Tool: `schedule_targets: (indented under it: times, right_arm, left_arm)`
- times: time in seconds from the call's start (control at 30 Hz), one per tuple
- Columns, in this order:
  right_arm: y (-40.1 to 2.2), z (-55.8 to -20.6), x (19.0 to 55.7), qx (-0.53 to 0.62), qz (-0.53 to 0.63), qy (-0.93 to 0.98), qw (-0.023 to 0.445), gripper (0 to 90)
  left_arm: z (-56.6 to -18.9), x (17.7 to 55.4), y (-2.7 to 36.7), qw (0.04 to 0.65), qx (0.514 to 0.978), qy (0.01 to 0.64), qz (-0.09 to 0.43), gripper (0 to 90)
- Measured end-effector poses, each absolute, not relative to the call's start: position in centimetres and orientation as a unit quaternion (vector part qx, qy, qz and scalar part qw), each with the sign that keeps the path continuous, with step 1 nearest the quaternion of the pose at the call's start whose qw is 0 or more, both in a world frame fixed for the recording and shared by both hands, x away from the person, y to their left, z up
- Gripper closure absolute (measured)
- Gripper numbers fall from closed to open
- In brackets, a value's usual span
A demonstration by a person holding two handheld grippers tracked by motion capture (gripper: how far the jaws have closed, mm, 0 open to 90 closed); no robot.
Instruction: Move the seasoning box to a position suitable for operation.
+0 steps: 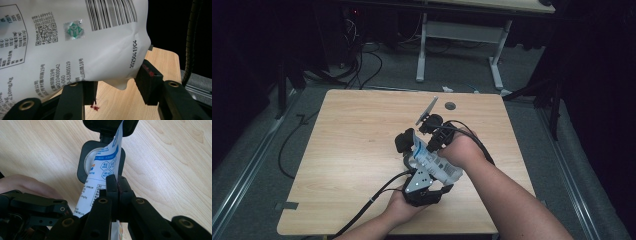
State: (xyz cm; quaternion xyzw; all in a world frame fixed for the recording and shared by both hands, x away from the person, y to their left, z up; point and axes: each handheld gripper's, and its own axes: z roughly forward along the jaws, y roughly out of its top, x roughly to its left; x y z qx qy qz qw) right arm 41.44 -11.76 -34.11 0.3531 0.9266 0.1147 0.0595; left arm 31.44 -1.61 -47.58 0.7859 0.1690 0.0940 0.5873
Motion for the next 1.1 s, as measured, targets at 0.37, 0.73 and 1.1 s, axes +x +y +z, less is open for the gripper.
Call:
schedule_targets:
  times: [0.37,0.73,1.1]
  right_arm:
    - [-11.7,-34.06,41.52,0.351,0.114,0.927,0.06,89.9]
    - [-11.49,-33.94,41.78,0.348,0.112,0.929,0.064,89.9]
    - [-11.28,-33.87,41.99,0.351,0.107,0.928,0.066,89.9]
  left_arm:
    - [-47.48,31.43,-1.58,0.589,0.784,0.17,0.095,55.6]
    - [-47.36,31.66,-1.59,0.591,0.782,0.173,0.097,55.7]
    - [-47.18,31.91,-1.57,0.591,0.781,0.174,0.098,55.8]
